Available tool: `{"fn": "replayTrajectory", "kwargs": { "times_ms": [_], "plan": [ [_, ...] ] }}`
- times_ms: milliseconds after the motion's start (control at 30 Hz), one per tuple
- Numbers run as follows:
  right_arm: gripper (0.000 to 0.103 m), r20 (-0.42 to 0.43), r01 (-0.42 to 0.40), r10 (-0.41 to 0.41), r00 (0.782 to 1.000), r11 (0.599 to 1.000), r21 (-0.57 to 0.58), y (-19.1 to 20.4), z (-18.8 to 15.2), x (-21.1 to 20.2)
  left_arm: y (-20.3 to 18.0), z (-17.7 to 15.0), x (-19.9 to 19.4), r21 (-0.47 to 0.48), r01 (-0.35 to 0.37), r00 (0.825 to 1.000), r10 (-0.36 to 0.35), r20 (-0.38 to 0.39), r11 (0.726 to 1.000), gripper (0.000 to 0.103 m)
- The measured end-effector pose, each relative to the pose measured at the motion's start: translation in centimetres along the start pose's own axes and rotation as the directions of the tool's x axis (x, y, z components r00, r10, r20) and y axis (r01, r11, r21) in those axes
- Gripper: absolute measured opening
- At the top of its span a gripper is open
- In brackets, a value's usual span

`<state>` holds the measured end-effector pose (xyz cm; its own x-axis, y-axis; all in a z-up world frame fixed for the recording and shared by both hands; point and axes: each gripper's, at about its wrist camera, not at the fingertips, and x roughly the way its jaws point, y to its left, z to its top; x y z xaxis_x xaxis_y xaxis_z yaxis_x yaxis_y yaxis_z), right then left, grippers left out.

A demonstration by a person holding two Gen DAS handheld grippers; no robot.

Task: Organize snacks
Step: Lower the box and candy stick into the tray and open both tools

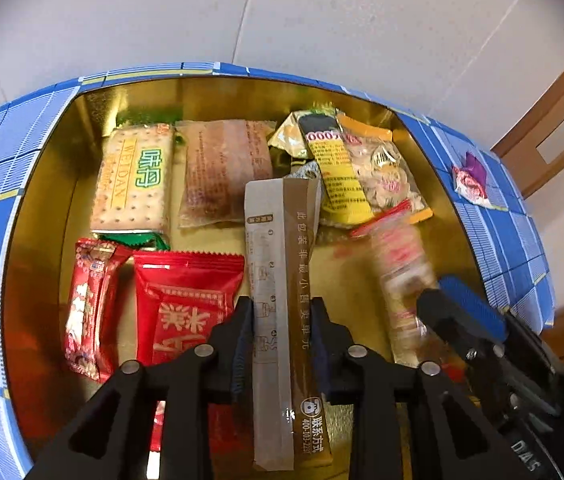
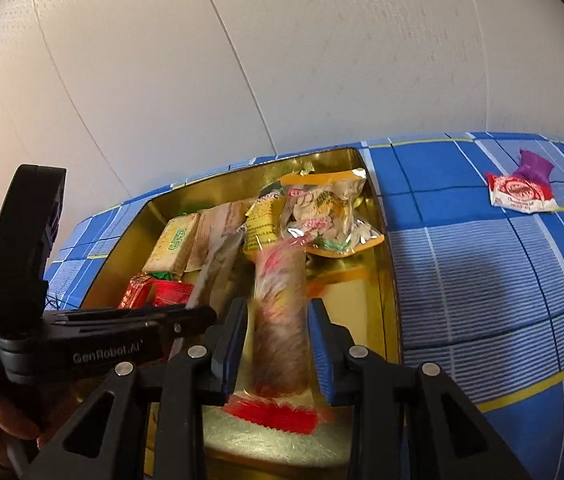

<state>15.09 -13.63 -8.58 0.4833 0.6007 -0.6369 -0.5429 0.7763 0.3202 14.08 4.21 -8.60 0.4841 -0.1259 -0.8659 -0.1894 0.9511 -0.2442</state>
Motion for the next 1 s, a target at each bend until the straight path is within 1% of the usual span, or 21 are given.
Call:
{"fn": "replayTrajectory", "kwargs": {
  "times_ms": [67, 100, 167, 267, 333, 400, 467, 567, 600, 733, 800, 867, 1000],
  "plan": [
    [0.033, 0.002, -0.007, 0.007, 1.000, 1.000, -0.003, 0.0, 0.1, 0.0, -0.4, -0.3, -0.4, 0.020, -0.014, 1.000, 0.013, 0.020, 1.000, 0.039],
    [0.033, 0.011, -0.013, 0.013, 1.000, 1.000, -0.004, 0.2, 0.1, 0.0, -0.5, -0.4, -0.6, 0.029, -0.018, 0.999, 0.017, 0.033, 0.999, 0.043],
    [0.033, 0.035, -0.020, 0.020, 0.999, 1.000, 0.004, -0.2, 0.1, -0.5, -0.7, -0.7, -1.0, 0.037, -0.040, 0.998, 0.038, 0.052, 0.998, 0.048],
    [0.033, 0.113, -0.026, 0.020, 0.993, 0.998, 0.051, -1.5, 0.3, -2.2, -1.0, -1.0, -1.0, 0.039, -0.045, 0.997, 0.043, 0.058, 0.998, 0.048],
    [0.033, 0.179, -0.022, 0.003, 0.984, 0.994, 0.103, -3.0, 0.3, -3.9, -1.3, -1.2, -1.1, 0.042, -0.042, 0.997, 0.039, 0.061, 0.998, 0.050],
    [0.033, 0.237, -0.016, -0.022, 0.971, 0.987, 0.159, -4.4, 0.4, -5.4, -1.9, -1.3, -1.4, 0.055, -0.037, 0.997, 0.033, 0.071, 0.998, 0.057],
    [0.033, 0.270, -0.006, -0.055, 0.961, 0.975, 0.223, -6.1, 0.3, -6.4, -2.5, -1.3, -1.6, 0.065, -0.041, 0.995, 0.035, 0.090, 0.997, 0.063],
    [0.033, 0.270, 0.018, -0.105, 0.957, 0.951, 0.307, -8.5, 0.1, -7.2, -3.2, -1.3, -2.4, 0.085, -0.042, 0.991, 0.031, 0.128, 0.995, 0.067],
    [0.033, 0.264, 0.033, -0.130, 0.956, 0.939, 0.343, -9.4, -0.1, -7.4, -3.6, -1.3, -2.6, 0.093, -0.044, 0.990, 0.031, 0.138, 0.995, 0.070],
    [0.033, 0.231, 0.079, -0.201, 0.952, 0.891, 0.448, -12.6, -0.9, -8.2, -5.4, -1.0, -3.3, 0.117, -0.027, 0.985, 0.007, 0.172, 0.993, 0.075],
    [0.033, 0.216, 0.101, -0.233, 0.948, 0.865, 0.491, -14.1, -1.3, -8.6, -6.7, -0.6, -3.6, 0.137, -0.004, 0.984, -0.020, 0.174, 0.991, 0.080],
    [0.033, 0.201, 0.130, -0.267, 0.943, 0.848, 0.513, -15.0, -1.6, -9.0, -8.3, -0.1, -3.6, 0.167, 0.012, 0.984, -0.041, 0.171, 0.986, 0.083],
    [0.033, 0.166, 0.194, -0.336, 0.927, 0.810, 0.554, -17.1, -2.0, -10.3, -12.7, 2.0, -2.7, 0.222, 0.059, 0.986, -0.091, 0.139, 0.973, 0.083]
  ]
}}
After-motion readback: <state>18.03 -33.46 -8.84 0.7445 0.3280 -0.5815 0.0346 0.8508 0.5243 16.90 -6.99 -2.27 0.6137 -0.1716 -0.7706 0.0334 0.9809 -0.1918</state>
